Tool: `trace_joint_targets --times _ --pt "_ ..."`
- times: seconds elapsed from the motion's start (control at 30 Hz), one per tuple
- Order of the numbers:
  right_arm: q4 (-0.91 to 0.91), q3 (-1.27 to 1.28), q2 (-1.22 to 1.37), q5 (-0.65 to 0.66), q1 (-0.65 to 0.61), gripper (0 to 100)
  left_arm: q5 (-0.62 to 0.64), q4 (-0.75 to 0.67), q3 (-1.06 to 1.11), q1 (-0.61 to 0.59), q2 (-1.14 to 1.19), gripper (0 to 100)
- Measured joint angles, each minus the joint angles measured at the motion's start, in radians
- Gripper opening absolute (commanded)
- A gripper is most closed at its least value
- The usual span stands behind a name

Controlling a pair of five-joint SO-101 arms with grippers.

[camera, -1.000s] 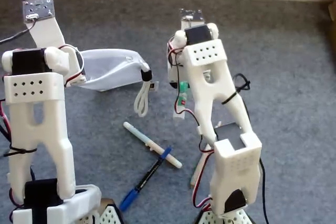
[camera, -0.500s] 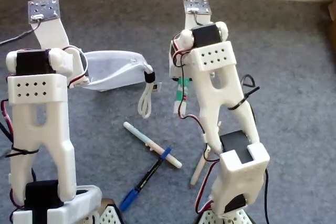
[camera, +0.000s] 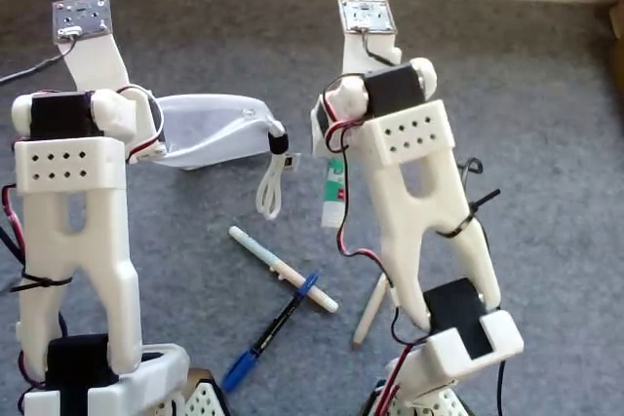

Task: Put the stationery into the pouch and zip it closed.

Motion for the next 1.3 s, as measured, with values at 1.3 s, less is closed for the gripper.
trace_joint_targets --times 1.3 --pt "-0.733 0.717 -0.758 0.000 -0.224 0.5 -0.023 0.000 0.000 0.054 0.000 1"
